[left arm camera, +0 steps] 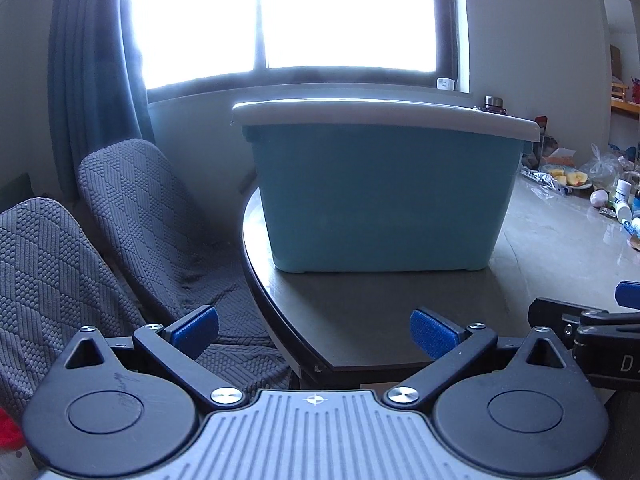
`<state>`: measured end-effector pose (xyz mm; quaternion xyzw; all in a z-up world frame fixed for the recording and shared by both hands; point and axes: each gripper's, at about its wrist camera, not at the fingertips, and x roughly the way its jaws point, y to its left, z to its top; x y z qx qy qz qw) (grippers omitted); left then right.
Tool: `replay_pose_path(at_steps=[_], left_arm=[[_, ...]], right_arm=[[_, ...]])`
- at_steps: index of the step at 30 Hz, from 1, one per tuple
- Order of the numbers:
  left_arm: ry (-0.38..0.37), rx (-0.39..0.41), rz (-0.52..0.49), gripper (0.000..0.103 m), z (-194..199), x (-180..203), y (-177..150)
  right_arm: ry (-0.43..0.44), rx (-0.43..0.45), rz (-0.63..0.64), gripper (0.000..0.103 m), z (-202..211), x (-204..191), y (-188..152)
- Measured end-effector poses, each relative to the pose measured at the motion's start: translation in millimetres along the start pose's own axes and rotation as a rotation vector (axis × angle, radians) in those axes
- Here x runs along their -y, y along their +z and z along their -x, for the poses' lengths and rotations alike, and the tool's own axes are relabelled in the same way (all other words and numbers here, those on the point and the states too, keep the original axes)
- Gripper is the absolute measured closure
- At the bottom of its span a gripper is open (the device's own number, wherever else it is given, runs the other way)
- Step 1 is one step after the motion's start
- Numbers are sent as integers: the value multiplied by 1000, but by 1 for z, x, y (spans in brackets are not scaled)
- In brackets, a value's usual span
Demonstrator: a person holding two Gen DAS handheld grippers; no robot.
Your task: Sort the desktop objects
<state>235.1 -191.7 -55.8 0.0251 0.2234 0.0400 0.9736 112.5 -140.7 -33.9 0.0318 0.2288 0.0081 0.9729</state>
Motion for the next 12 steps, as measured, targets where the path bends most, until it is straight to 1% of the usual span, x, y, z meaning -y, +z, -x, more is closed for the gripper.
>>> replay_pose_path(at_steps=[12], left_arm=[[-12,-10,-1,0,-4,4,2]], right_arm=[[4,5,-4,0,1,0,0]])
